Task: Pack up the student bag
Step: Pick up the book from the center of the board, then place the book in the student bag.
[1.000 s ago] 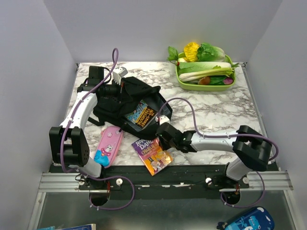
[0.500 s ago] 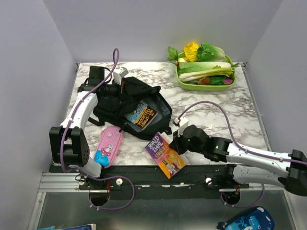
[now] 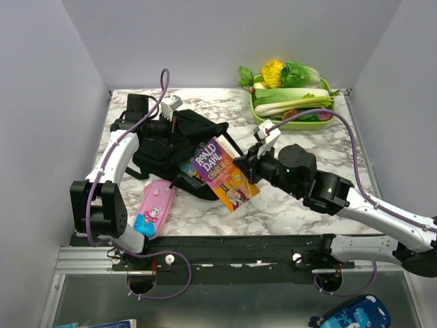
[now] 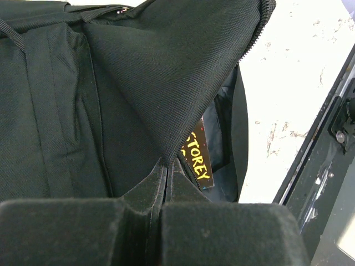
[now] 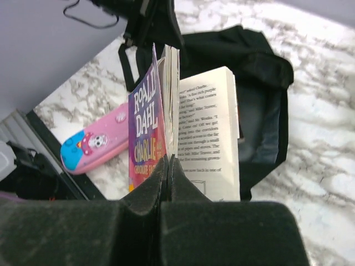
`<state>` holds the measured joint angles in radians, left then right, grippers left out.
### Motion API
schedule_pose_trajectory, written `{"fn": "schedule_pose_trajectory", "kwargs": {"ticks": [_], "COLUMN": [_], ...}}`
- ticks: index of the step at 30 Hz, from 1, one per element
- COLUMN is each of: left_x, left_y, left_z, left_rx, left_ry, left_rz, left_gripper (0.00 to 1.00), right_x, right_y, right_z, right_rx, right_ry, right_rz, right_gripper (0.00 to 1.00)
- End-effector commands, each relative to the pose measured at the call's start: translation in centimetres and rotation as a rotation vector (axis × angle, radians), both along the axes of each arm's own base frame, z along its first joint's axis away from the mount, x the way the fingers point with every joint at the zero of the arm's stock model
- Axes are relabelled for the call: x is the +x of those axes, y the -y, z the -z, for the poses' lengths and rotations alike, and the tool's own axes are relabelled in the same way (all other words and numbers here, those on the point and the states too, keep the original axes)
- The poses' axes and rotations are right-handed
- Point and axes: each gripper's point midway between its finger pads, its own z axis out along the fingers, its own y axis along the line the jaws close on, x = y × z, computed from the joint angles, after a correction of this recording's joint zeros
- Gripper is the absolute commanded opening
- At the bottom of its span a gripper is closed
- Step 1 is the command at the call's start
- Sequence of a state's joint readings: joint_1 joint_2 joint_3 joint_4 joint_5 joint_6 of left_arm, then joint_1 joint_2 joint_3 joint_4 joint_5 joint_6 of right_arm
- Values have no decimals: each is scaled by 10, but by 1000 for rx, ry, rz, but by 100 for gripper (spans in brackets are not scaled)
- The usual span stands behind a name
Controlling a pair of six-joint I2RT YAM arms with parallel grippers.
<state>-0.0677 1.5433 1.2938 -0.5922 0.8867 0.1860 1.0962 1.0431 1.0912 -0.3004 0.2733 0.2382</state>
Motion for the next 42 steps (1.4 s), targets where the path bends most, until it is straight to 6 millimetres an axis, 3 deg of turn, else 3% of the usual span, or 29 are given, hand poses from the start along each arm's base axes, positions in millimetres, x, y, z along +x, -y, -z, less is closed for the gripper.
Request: {"fn": "schedule_pose_trajectory", "kwargs": {"ticks": [1,3,13,16,17,19,20,23,24,25,27,28,29,31,32,33,34,35,36,38,40,41,42], "left_x": [1,-1,-11,-13,-13,-14,-14,-15,-15,-15,-15,-15,-15,-15,-16,-16,-16,-15,-15,-13,-12,-13,-12], "left_y": [6,7,12,12,13,14,14,15,15,15,15,15,14,13,13,13,13,13,13,14,14,14,14], "left_z": [-18,-21,-38,-40,-41,-41,-41,-40,-40,-39,-37,-36,-35,-33,-32,-31,-28,-27,-26,-21,-21,-21,-21], "left_rx": [-20,-24,-44,-47,-48,-49,-49,-49,-49,-49,-47,-45,-38,-28,-25,-23,-22,-22,-25,-27,-29,-27,-26], "left_ry": [50,55,80,81,82,82,81,78,76,73,70,64,64,60,60,63,54,55,50,36,35,33,36], "left_rz": [14,17,31,34,39,40,41,43,43,43,44,42,45,46,49,50,50,50,50,50,52,51,50], "left_gripper": [0,0,0,0,0,0,0,0,0,0,0,0,0,0,0,0,0,0,0,0,0,0,0], "right_x": [32,42,101,113,117,125,130,141,146,155,164,169,170,169,164,161,159,147,143,137,121,114,103], "right_y": [-2,-10,-11,-18,-23,-34,-39,-62,-69,-79,-92,-100,-102,-96,-87,-78,-73,-59,-53,-44,-37,-35,-32], "right_z": [-6,16,108,112,125,123,137,134,151,138,153,145,148,148,159,157,134,150,145,116,118,110,124], "right_rx": [-59,-74,-99,-79,-89,-69,-86,-56,-76,-46,-49,-35,-37,-48,-71,-77,-30,-70,-61,-5,-20,-8,-26], "right_ry": [67,12,-174,-215,-249,-268,-300,-317,-344,-327,-351,-343,-350,-356,-368,-353,-303,-301,-275,-183,-180,-160,-185], "right_rz": [70,71,188,203,211,204,211,183,184,182,176,167,167,190,204,223,219,210,206,183,131,103,70], "right_gripper": [1,1,1,1,1,1,1,1,1,1,1,1,6,29,40,56,62,72,75,76,70,64,44]}}
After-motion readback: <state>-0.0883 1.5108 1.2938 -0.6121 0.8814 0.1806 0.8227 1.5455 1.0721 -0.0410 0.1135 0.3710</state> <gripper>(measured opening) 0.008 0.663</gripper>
